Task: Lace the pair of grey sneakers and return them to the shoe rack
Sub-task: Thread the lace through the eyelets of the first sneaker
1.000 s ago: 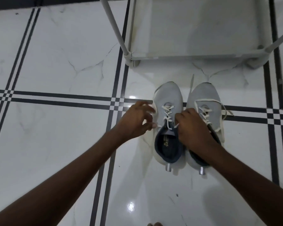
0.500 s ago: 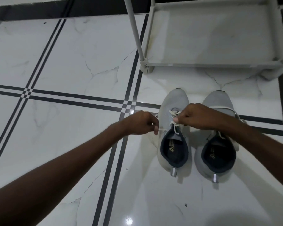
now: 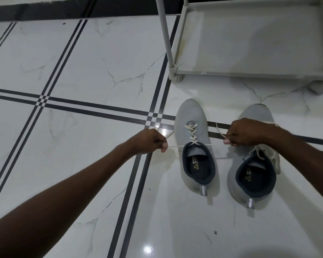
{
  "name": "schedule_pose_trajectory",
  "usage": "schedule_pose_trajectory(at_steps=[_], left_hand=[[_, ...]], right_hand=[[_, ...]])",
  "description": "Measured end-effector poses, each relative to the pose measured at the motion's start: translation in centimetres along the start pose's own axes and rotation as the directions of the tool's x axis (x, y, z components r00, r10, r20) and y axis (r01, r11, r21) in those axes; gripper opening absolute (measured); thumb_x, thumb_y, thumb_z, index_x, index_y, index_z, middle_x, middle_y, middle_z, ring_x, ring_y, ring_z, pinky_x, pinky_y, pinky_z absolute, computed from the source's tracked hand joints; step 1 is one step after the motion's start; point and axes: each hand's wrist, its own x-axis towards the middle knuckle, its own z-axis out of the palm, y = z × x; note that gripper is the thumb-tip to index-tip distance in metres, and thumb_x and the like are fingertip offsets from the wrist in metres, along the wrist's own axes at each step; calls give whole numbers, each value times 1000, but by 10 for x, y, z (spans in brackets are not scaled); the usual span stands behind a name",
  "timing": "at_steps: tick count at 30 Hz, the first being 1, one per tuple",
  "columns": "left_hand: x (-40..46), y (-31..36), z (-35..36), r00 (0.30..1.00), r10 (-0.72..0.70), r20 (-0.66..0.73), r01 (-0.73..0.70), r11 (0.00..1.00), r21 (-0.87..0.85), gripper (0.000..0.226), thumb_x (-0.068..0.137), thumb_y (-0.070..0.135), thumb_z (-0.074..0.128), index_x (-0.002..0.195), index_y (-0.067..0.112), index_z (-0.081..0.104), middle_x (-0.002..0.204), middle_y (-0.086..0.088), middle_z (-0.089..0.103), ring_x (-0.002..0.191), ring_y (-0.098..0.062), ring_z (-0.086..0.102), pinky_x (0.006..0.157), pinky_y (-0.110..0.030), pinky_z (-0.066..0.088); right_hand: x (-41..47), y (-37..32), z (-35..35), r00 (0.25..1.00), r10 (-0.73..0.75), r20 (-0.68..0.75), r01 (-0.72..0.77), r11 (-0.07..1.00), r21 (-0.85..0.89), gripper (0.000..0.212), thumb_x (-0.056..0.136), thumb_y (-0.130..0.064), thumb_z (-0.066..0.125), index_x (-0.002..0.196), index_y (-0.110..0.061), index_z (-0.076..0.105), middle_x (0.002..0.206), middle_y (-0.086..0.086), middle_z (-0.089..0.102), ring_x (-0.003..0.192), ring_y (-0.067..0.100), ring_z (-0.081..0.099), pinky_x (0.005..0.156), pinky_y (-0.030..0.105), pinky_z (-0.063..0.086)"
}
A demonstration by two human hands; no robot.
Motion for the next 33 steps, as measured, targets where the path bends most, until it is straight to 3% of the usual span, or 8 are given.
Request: schedule_pose_trajectory(at_steps=[4,9,12,14,19,21,25,33], left_hand=[[3,-10,-1,997,59,-47,-52,987,155,13,89,29,69,80,22,76,74,7,70,69,-6,61,67,-22,45],[3,-16,-12,866,148,-478,94,890,445,16,85,32,74,95,22,80,91,-8,68,91,-26,59,67,-30,37],[2,6,-17,777,-79,-625,197,973,122,19,89,34,68,99,23,79,84,2,74,82,-21,69,59,-25,39],[0,25,-23,773,-155,-615,48,981,-187,16,88,22,65,97,21,79,77,7,74,71,-17,72,59,-28,53],[-3,74,-40,876,-285,-389,-208,505,-838,32,89,-9,45,105,-3,72,103,-19,74,92,-29,75,84,-40,61],[-4,86,-41,914,-258,-314,-189,414,-890,28,93,-7,46,110,-6,68,107,-23,72,87,-30,75,81,-36,61],[-4,95,-39,926,-149,-348,-243,471,-848,20,95,-1,57,115,-1,61,106,-16,76,75,-20,69,68,-29,56],[6,100,-20,972,-184,-147,-30,522,-852,21,93,3,64,112,-5,66,98,-20,75,70,-17,71,61,-21,57]], right_hand=[[-3,-16,0,949,113,-294,-159,978,-138,31,86,-47,63,67,-23,65,71,-1,61,71,23,57,60,29,38],[1,-35,3,658,19,-753,-67,997,-33,31,91,-30,56,70,-8,63,63,10,59,58,29,52,56,31,39],[5,-52,11,819,228,-527,-160,972,172,42,88,-38,54,63,-7,67,50,6,55,44,24,48,54,30,45],[11,-54,19,885,376,-274,-212,851,481,44,84,-39,54,63,-5,71,50,7,66,42,25,60,57,32,55],[24,-57,22,869,493,28,-95,110,989,9,81,-10,60,80,-3,64,70,15,63,53,23,57,61,31,52],[22,-58,12,886,454,95,-78,-56,995,7,85,-10,60,88,-4,63,75,10,66,61,20,64,63,31,57],[13,-62,-12,940,317,125,-53,-227,972,10,88,-5,57,97,-5,62,86,8,70,77,20,68,76,34,57],[-9,-77,-54,836,394,-382,347,161,924,29,87,3,61,116,0,54,91,14,76,80,26,76,74,34,61]])
